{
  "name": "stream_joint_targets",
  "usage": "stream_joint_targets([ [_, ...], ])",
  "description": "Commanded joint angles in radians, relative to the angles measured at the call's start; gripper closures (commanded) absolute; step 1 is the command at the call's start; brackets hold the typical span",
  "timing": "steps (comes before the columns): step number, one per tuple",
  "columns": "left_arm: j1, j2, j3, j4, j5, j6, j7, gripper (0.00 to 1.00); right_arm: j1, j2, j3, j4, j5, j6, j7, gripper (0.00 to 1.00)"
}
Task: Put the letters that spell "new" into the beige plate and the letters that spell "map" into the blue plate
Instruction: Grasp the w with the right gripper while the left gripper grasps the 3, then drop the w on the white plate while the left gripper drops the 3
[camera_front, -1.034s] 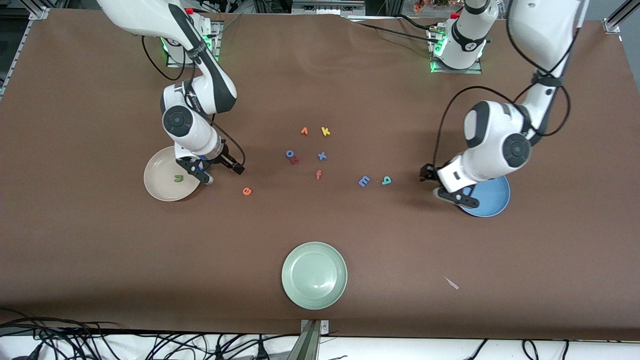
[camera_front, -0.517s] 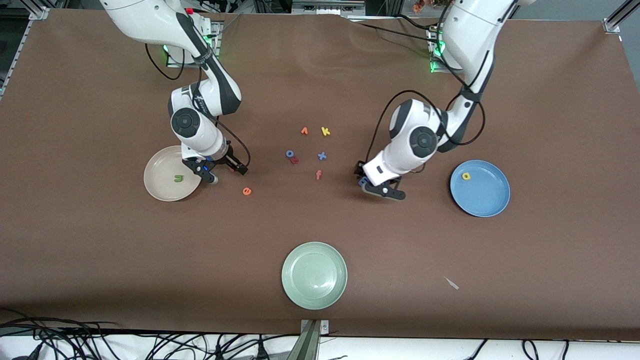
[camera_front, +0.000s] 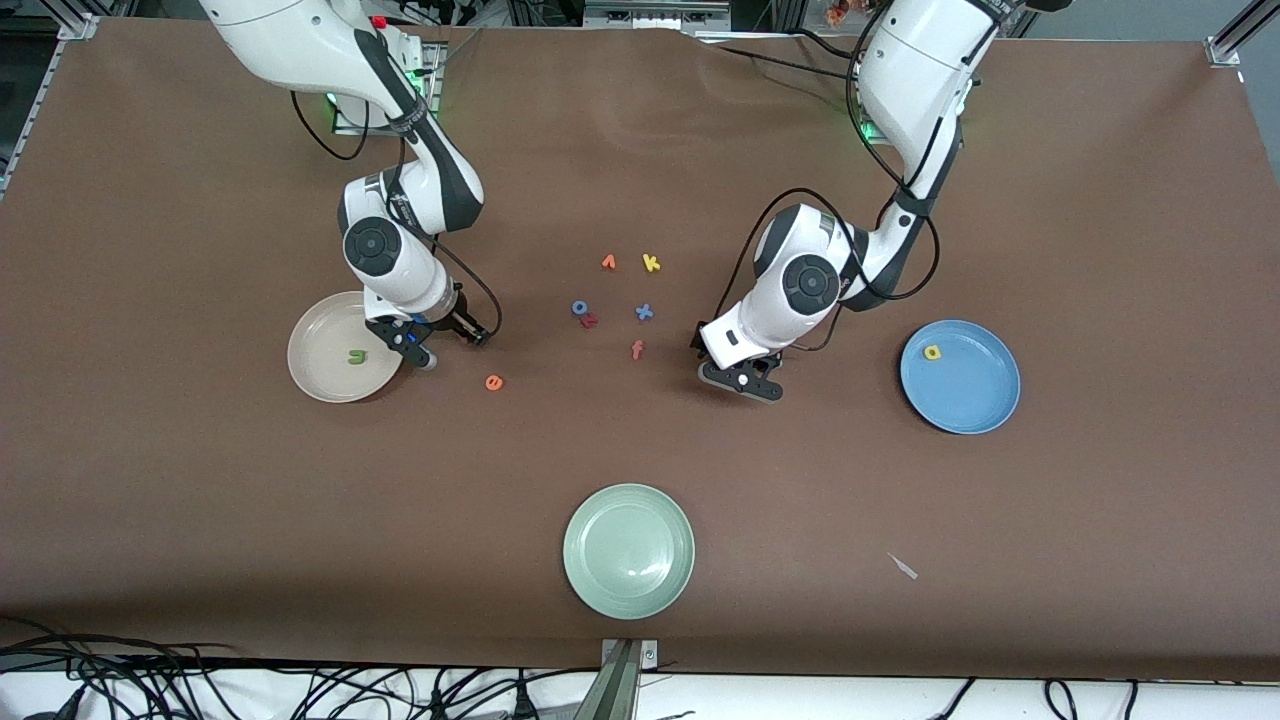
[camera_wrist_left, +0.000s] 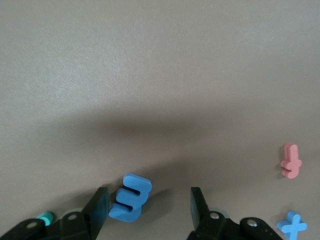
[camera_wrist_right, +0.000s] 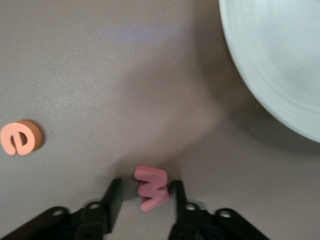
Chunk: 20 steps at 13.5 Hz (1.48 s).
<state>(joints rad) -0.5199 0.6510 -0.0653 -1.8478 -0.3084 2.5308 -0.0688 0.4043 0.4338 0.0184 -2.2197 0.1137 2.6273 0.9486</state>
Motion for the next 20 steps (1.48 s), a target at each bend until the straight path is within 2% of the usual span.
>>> stream_joint_targets([
  [1, -0.011, 0.027, 0.010, 0.021, 0.048, 0.009, -0.003, 0.26, -0.001, 0.005, 0.003, -0.011, 0.012, 0.025, -0.011, 0.73],
  [2, -0.011, 0.029, 0.010, 0.016, 0.055, 0.028, -0.003, 0.32, -0.001, 0.005, 0.003, -0.009, 0.012, 0.022, -0.010, 0.81],
  [4, -0.011, 0.035, 0.010, 0.012, 0.063, 0.042, -0.003, 0.70, -0.001, -0.004, 0.003, -0.006, 0.008, 0.014, -0.005, 0.99],
  [5, -0.011, 0.035, 0.012, 0.012, 0.065, 0.042, 0.000, 0.89, -0.001, -0.013, 0.002, 0.000, 0.000, 0.010, -0.020, 1.00],
  [6, -0.009, 0.035, 0.012, 0.012, 0.065, 0.042, 0.003, 1.00, -0.001, -0.029, -0.001, 0.003, -0.005, -0.019, -0.051, 1.00],
  [7, -0.006, 0.030, 0.013, 0.012, 0.065, 0.042, 0.006, 1.00, -0.001, -0.035, -0.012, 0.027, -0.006, -0.089, -0.100, 1.00],
  [10, 0.017, -0.005, 0.016, 0.012, 0.089, 0.008, -0.002, 1.00, -0.001, -0.087, -0.131, 0.077, -0.008, -0.290, -0.400, 1.00],
  [13, 0.151, -0.117, 0.016, 0.010, 0.104, -0.174, 0.009, 1.00, -0.002, -0.102, -0.241, 0.083, -0.006, -0.323, -0.728, 1.00],
  [15, 0.240, -0.186, 0.012, -0.016, 0.194, -0.274, 0.061, 1.00, -0.004, -0.090, -0.285, 0.077, -0.008, -0.326, -0.855, 0.98],
  [16, 0.292, -0.217, 0.010, -0.057, 0.212, -0.286, 0.110, 1.00, -0.018, -0.081, -0.287, 0.077, -0.006, -0.326, -0.898, 0.81],
  [18, 0.413, -0.246, 0.010, -0.141, 0.216, -0.284, 0.270, 1.00, -0.031, -0.076, -0.287, 0.089, 0.003, -0.326, -0.904, 0.00],
  [20, 0.541, -0.216, 0.012, -0.145, 0.216, -0.270, 0.441, 1.00, -0.025, -0.078, -0.279, 0.150, 0.012, -0.367, -0.894, 0.00],
])
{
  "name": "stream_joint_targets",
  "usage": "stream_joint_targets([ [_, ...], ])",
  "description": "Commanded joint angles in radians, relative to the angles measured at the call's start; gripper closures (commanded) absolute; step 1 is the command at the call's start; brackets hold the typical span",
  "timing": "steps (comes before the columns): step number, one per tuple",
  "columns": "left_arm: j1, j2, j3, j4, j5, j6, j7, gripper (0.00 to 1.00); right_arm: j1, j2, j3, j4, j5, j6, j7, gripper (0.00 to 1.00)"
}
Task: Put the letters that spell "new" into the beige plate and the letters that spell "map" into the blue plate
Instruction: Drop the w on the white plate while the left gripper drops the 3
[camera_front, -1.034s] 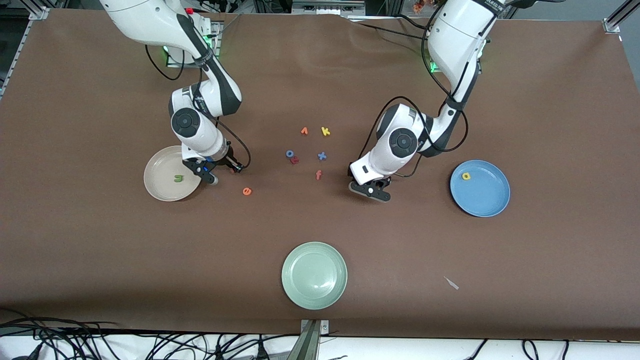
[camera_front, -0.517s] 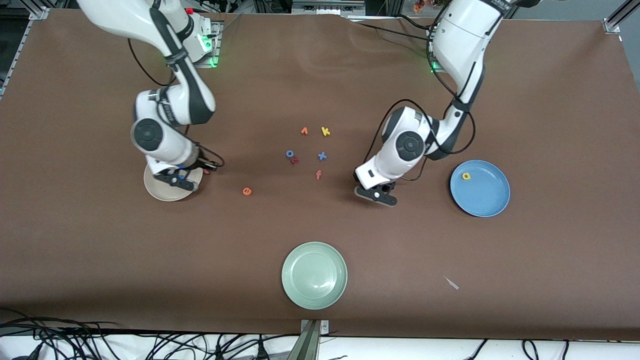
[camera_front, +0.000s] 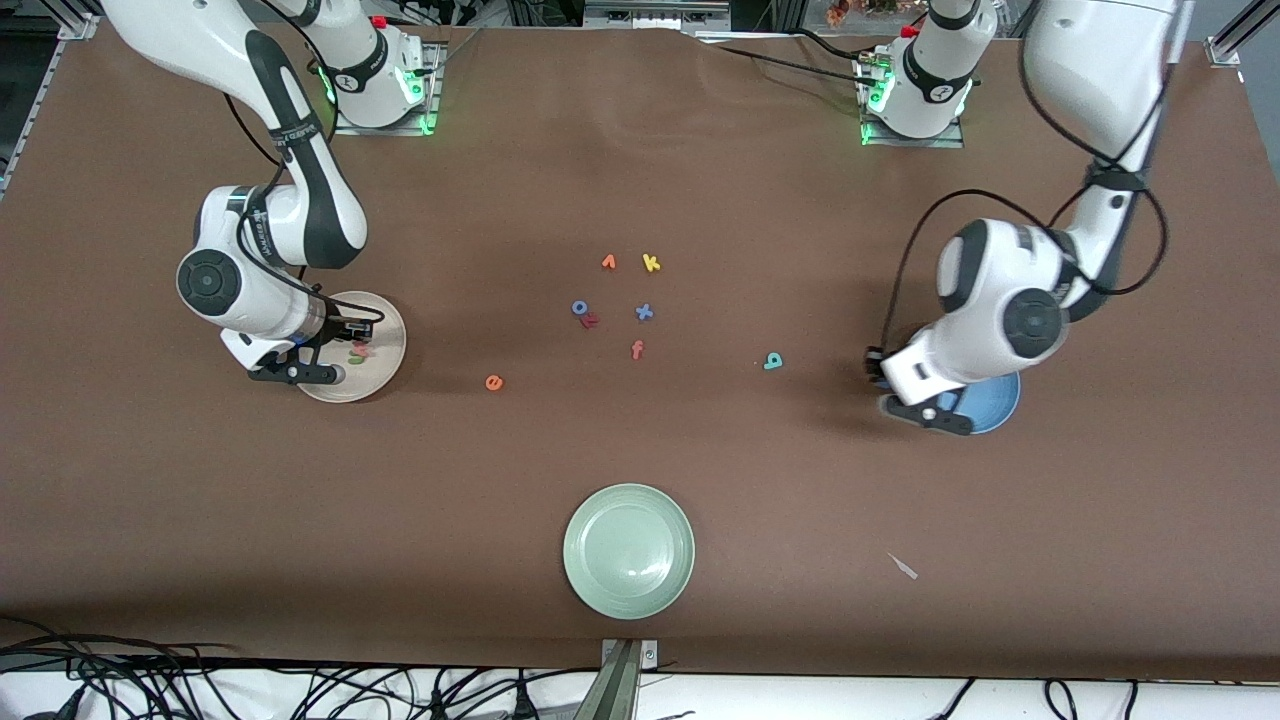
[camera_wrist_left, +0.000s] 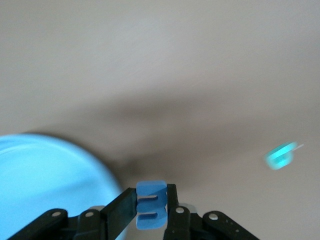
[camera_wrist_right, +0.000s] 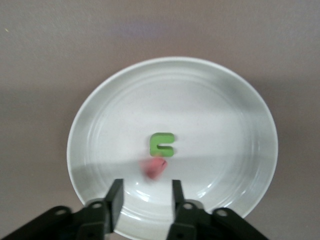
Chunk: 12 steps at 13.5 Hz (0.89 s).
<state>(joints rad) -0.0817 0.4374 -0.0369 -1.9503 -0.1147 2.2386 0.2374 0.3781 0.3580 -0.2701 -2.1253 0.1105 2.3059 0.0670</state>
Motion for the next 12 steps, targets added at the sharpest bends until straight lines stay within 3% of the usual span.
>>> stream_joint_targets([
  [1, 0.155, 0.024, -0.017, -0.039, 0.036, 0.063, 0.202, 1.00, 0.008, 0.005, 0.015, 0.108, 0.015, -0.104, 0.026, 0.00],
  [3, 0.187, 0.061, -0.015, -0.042, 0.058, 0.124, 0.259, 1.00, 0.016, 0.042, 0.047, 0.189, 0.017, -0.145, 0.112, 0.00],
  [4, 0.189, 0.063, -0.015, -0.042, 0.058, 0.124, 0.260, 0.88, 0.016, 0.048, 0.070, 0.200, 0.017, -0.137, 0.155, 0.00],
  [6, 0.188, 0.060, -0.015, -0.042, 0.058, 0.121, 0.254, 0.28, 0.016, 0.073, 0.107, 0.229, 0.072, -0.123, 0.233, 0.00],
  [8, 0.175, 0.050, -0.018, -0.042, 0.046, 0.113, 0.246, 0.25, 0.018, 0.129, 0.146, 0.287, 0.124, -0.123, 0.260, 0.00],
  [12, 0.093, 0.031, -0.084, -0.033, -0.063, 0.114, 0.128, 0.30, 0.082, 0.194, 0.152, 0.311, 0.115, -0.047, 0.351, 0.00],
])
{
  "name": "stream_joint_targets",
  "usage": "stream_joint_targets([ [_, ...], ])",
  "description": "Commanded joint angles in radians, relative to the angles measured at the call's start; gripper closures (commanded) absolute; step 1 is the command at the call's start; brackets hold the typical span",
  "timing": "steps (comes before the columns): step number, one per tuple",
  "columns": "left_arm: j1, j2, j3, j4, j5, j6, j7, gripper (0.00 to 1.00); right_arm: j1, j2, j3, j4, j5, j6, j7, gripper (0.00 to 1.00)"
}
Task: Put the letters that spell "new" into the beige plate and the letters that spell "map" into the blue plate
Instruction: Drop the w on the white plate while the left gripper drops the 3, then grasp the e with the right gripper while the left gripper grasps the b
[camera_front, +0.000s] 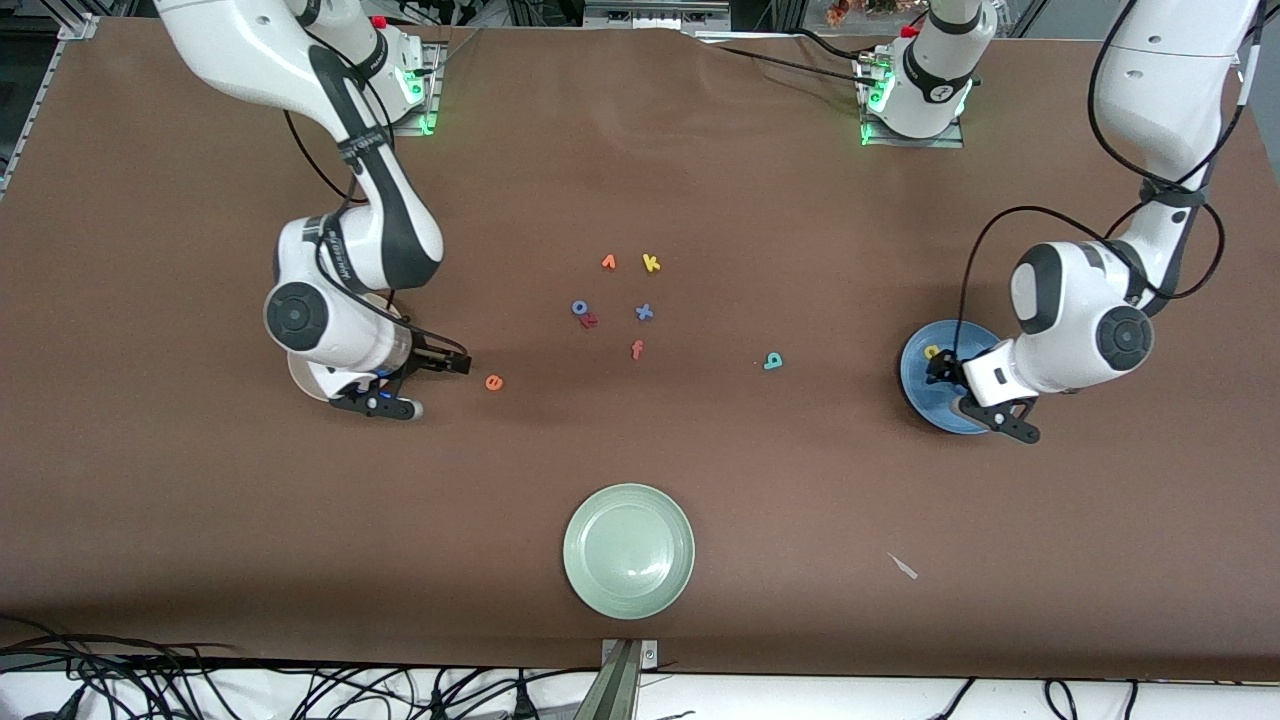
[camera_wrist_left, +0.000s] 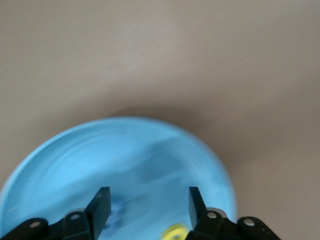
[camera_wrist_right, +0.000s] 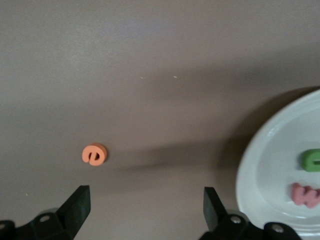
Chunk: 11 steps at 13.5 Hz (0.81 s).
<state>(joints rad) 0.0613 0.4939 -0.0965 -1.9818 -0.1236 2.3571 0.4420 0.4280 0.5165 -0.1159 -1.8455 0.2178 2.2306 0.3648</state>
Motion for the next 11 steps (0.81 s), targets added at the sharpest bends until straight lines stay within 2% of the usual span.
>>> stream_joint_targets([
  [1, -0.093, -0.024, -0.044, 0.004, -0.068, 0.008, -0.138, 0.30, 0.049, 0.054, -0.001, 0.031, 0.006, 0.064, 0.083, 0.00],
  [5, -0.288, 0.000, -0.072, 0.034, -0.064, 0.066, -0.360, 0.27, 0.098, 0.095, -0.002, 0.028, 0.006, 0.129, 0.134, 0.00],
  [8, -0.333, 0.037, -0.072, 0.034, -0.061, 0.131, -0.401, 0.27, 0.104, 0.115, -0.002, 0.025, 0.006, 0.147, 0.134, 0.00],
  [11, -0.357, 0.052, -0.072, 0.020, -0.057, 0.133, -0.401, 0.27, 0.106, 0.125, -0.002, 0.025, 0.006, 0.159, 0.134, 0.04],
])
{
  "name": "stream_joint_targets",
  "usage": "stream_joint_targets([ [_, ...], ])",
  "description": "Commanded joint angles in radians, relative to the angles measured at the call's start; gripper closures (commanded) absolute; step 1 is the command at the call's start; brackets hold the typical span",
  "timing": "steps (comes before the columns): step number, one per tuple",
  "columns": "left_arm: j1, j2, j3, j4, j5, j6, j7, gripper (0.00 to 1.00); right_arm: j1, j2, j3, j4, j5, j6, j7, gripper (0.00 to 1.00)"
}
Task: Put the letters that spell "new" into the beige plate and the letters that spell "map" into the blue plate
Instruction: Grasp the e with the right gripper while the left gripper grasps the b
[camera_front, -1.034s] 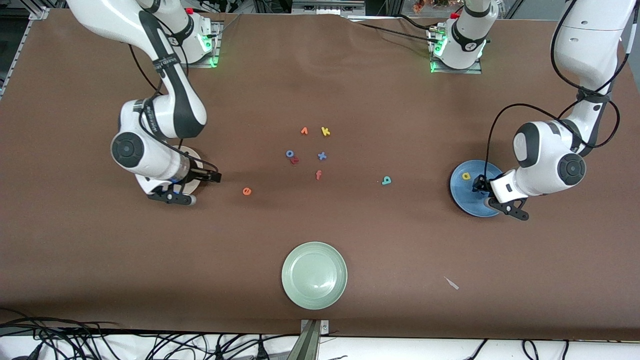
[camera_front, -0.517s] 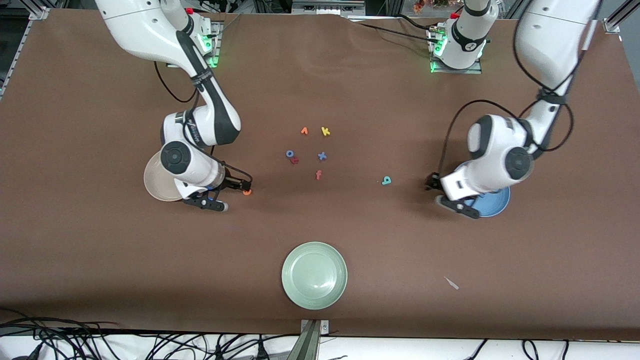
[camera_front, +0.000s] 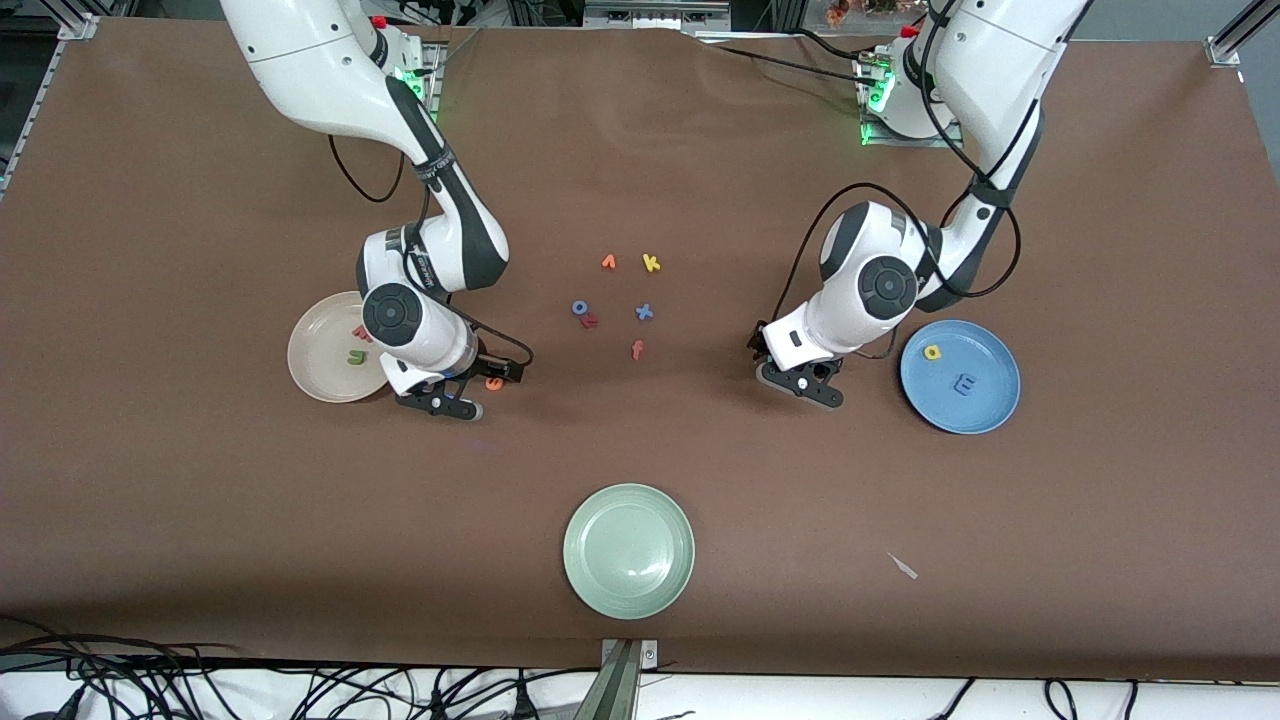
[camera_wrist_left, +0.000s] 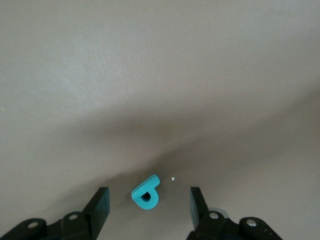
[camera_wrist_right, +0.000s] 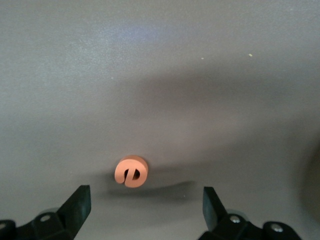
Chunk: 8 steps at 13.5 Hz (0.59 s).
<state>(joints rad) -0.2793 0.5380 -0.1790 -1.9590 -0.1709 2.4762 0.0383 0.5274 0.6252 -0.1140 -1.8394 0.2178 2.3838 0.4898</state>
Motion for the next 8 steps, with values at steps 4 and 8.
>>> stream_joint_targets([
  [4, -0.038, 0.040, 0.012, -0.021, -0.010, 0.052, -0.011, 0.27, 0.013, 0.024, -0.003, 0.020, 0.011, 0.015, 0.009, 0.15],
  [8, -0.038, 0.046, 0.013, -0.023, 0.039, 0.053, -0.006, 0.62, 0.011, 0.033, -0.003, 0.025, 0.014, 0.029, 0.009, 0.25],
])
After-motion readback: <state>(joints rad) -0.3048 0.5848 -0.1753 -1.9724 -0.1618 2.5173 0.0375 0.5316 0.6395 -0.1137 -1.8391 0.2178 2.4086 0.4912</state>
